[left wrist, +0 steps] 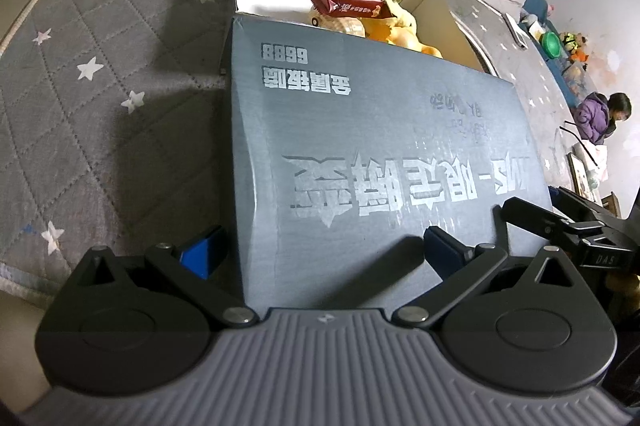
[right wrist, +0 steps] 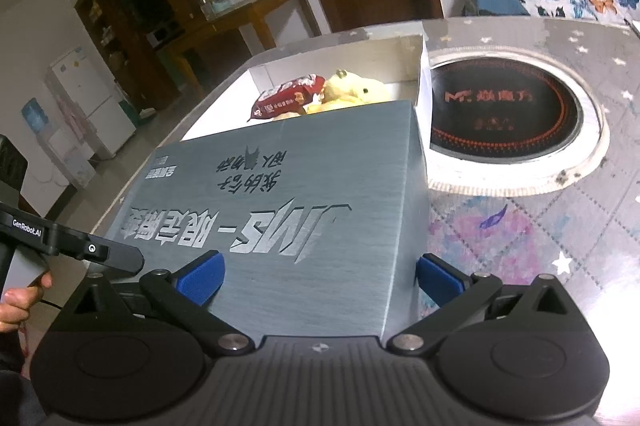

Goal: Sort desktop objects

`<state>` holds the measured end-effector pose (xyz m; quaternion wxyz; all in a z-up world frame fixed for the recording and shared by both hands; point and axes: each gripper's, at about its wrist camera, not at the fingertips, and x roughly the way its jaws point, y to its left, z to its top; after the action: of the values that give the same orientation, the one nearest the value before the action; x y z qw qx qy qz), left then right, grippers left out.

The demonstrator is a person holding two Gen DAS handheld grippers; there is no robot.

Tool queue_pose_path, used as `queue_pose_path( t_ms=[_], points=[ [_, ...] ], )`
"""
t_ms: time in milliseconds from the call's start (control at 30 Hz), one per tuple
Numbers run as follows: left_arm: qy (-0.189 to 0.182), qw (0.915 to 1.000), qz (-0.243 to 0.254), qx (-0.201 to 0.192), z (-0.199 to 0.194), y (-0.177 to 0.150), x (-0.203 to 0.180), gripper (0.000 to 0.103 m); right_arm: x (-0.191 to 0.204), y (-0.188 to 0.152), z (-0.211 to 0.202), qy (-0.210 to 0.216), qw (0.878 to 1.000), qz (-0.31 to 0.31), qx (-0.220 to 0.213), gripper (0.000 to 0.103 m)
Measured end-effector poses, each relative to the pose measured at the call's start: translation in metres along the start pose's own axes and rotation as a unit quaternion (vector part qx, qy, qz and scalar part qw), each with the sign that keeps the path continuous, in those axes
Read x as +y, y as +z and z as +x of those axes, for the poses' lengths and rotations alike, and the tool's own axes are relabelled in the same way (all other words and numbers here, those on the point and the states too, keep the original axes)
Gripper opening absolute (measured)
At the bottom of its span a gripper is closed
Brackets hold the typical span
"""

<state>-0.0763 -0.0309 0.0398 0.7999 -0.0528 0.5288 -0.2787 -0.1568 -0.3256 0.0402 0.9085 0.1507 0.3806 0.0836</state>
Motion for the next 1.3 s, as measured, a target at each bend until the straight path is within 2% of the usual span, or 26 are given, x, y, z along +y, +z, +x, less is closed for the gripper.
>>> queue_pose_path(
  t_ms=[567, 1300],
  points=[
    [-0.003, 0.9998, 0.005, -0.017, -0.019, 0.008, -0.01, 0.103, 0.014, 0.012, -0.018, -0.013, 1.0, -0.016, -0.018, 0.103],
    [0.011, 0.9981, 0.037, -0.047, -0.043, 0.047, -0.029, 0.103, 0.022, 0.052, -0.028, -0.015, 0.999, -0.027, -0.026, 0.103]
  ],
)
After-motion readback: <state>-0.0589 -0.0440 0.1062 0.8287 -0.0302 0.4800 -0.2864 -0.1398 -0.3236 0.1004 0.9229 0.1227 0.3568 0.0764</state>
